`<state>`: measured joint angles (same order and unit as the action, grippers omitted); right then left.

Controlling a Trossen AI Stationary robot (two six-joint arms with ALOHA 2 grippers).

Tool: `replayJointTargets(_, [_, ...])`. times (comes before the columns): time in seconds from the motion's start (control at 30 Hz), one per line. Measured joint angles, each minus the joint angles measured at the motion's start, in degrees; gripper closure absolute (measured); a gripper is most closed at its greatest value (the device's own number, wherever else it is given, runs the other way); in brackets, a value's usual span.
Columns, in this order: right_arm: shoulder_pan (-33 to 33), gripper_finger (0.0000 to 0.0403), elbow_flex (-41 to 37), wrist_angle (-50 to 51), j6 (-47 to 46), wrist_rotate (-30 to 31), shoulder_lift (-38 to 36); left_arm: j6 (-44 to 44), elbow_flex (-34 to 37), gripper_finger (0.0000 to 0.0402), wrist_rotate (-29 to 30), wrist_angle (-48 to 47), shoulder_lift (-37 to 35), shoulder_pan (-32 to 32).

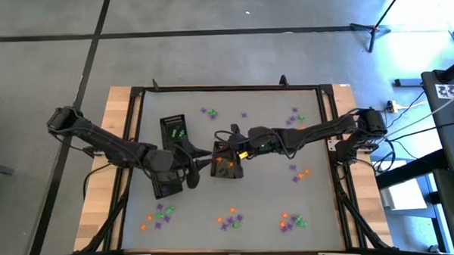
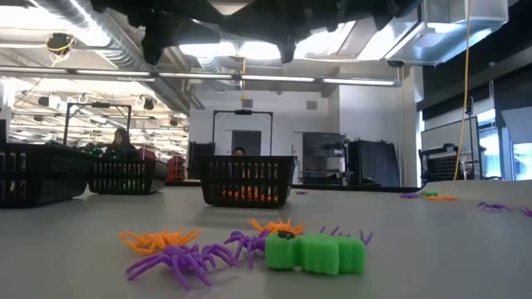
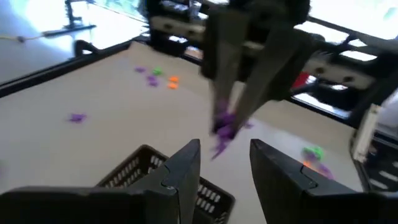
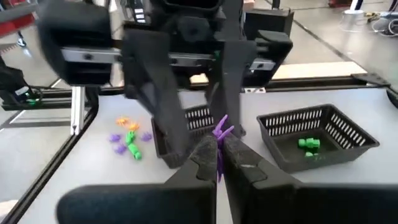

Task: Sort Halloween decoration
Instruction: Put the purple spider toy into the bottom left black basket

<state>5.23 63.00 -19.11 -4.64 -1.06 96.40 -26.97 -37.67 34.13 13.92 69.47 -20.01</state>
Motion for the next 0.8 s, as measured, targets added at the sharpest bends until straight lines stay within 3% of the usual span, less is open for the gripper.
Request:
replayJointTargets(0.43, [0.04,0.0393,-0.04,1.79,0.0,-0.04,0.09,0.58,0.0,0.0276,-1.68,-1.73,0.02,0.24])
replayJointTargets(0.8, [0.04,0.0393,-0.04,1.15,0.0,-1.49,0.09,0.52,0.02,0.0396,-1.72,-2.67,0.02,0.23])
